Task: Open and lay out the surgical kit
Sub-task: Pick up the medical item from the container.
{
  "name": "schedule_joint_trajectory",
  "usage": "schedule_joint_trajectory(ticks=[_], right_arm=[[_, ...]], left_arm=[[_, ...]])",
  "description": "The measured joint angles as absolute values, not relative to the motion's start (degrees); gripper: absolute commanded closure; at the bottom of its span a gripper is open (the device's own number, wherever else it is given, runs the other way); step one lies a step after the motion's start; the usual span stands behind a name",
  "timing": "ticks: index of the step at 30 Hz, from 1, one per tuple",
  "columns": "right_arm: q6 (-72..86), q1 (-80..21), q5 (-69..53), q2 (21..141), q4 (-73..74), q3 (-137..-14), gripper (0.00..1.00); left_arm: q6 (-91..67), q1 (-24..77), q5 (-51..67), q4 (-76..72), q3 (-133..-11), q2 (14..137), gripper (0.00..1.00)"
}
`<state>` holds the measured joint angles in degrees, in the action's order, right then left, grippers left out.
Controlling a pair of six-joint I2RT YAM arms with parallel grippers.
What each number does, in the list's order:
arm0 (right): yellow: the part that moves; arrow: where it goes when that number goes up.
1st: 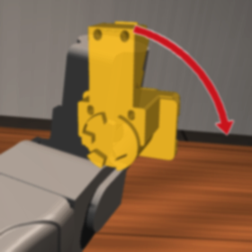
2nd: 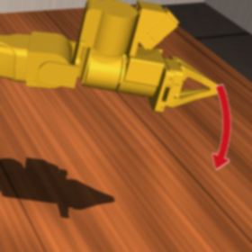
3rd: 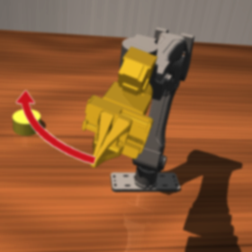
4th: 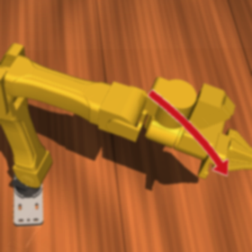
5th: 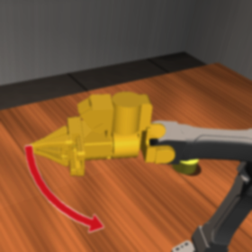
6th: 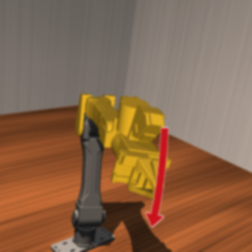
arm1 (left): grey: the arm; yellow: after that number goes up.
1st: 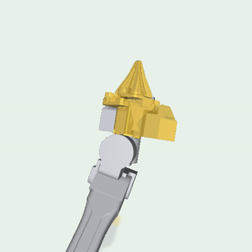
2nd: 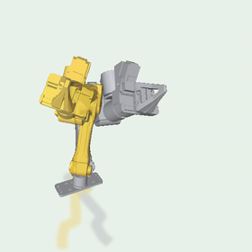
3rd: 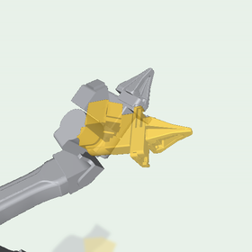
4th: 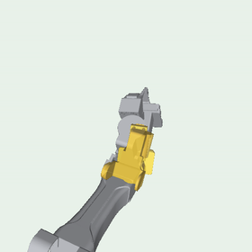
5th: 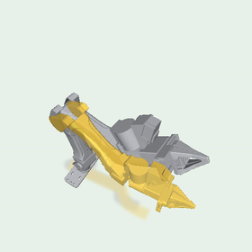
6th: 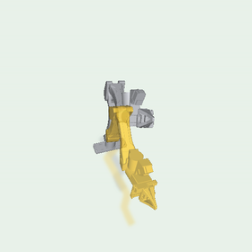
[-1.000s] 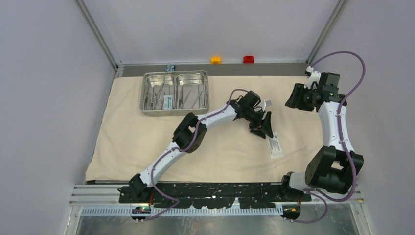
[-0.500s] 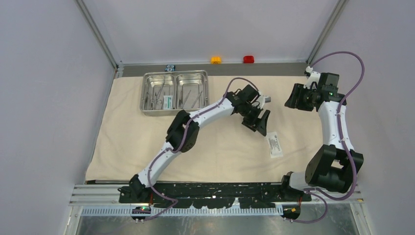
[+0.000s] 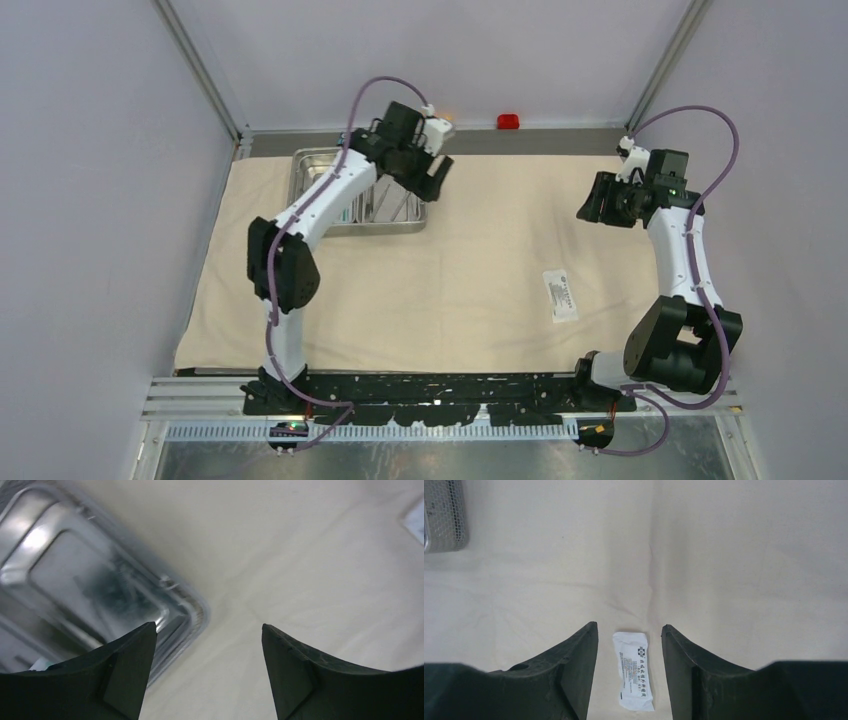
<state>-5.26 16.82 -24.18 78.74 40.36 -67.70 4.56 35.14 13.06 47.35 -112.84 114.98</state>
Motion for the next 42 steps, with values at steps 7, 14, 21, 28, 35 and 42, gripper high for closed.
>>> schedule_joint_trajectory(ticks=[7,14,21,28,35,42], right_arm=[[-5.45,16.08,-24.91,78.74,40.38,-67.48,0.45],[-5.72,16.08,-25.47,78.74,40.4,-67.48,0.46],[-5.91,16.08,-25.71,78.74,40.47,-67.48,0.45],[-5.96,16.08,-25.71,78.74,40.56,-67.18,0.46],[-5.96,16.08,-25.71,78.76,40.84,-66.85,0.46],[-6.09,16.08,-25.74,78.76,40.84,-66.85,0.45]], left_arm=[[7.55,15.84,8.8,51.75,-112.62,114.5,0.3],[6.85,6.42,8.75,53.43,-115.11,118.96,0.37],[6.39,4.62,8.78,54.78,-121.21,128.51,0.44],[6.39,4.58,8.78,55.72,-123.83,134.04,0.48],[6.42,4.32,8.78,56.29,-123.83,135.79,0.52],[6.46,4.14,8.78,56.01,-122.26,135.98,0.55]])
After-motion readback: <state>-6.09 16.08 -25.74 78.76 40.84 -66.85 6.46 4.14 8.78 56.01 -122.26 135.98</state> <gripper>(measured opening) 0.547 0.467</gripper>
